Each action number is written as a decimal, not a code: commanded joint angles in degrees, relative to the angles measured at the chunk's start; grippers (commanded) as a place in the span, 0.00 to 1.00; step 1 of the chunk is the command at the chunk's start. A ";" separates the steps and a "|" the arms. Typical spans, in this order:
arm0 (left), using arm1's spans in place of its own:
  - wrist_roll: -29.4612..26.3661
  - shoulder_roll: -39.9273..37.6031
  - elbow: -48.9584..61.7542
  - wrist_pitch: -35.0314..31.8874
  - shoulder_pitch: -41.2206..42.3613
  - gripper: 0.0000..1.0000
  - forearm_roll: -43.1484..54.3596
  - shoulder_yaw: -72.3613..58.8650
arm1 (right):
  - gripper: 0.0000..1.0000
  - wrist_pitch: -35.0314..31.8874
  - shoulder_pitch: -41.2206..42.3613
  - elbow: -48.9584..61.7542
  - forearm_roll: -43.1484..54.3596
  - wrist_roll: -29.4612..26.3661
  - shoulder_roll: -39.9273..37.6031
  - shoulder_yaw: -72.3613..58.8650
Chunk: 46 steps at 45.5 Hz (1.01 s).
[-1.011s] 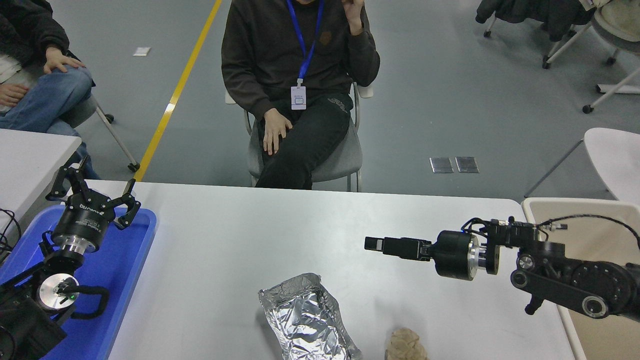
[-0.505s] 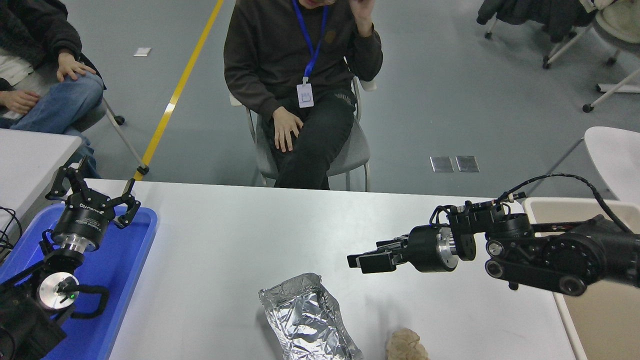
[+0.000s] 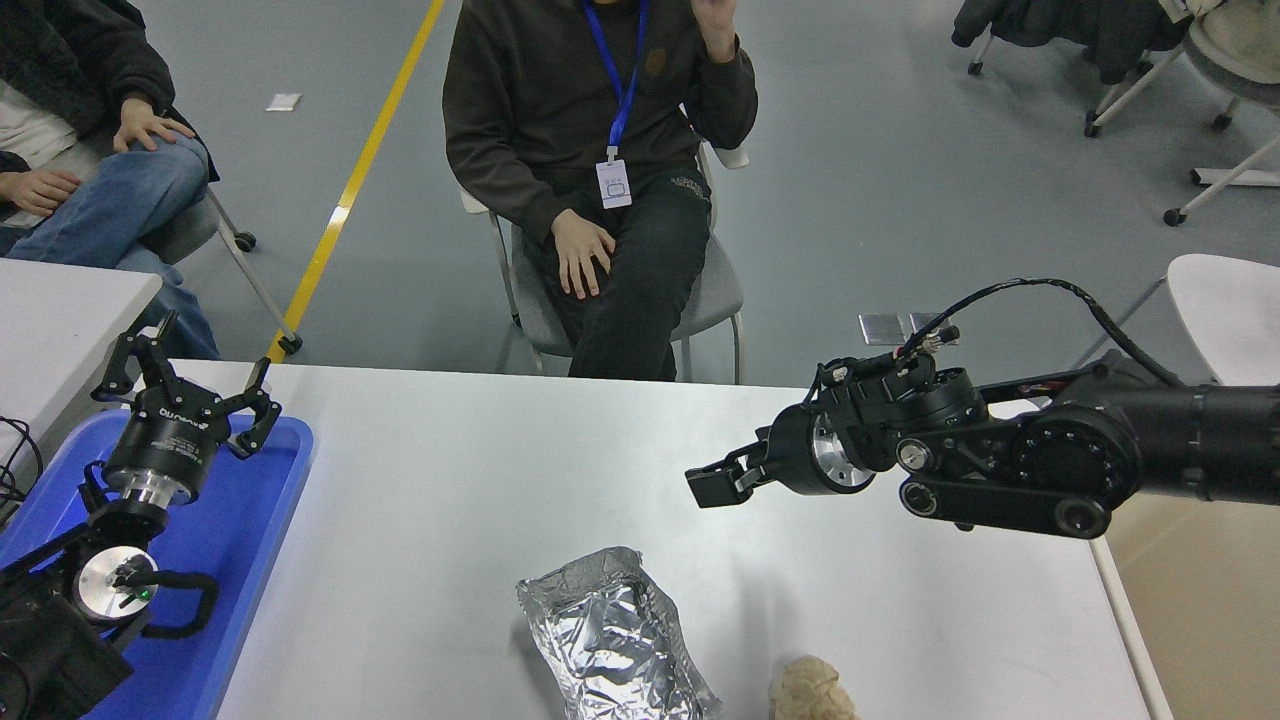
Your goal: Clean the table surface
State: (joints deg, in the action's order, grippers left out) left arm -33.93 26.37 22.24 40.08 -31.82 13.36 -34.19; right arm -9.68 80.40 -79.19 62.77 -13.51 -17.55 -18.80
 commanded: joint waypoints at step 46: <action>-0.08 0.00 0.00 0.00 0.00 1.00 0.00 0.00 | 0.99 -2.01 -13.34 15.82 -7.22 -11.89 17.55 -0.45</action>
State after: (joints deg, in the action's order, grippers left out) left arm -33.95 26.37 22.24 40.08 -31.82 13.36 -34.19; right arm -12.49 70.31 -66.53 55.60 -24.84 -0.38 -19.80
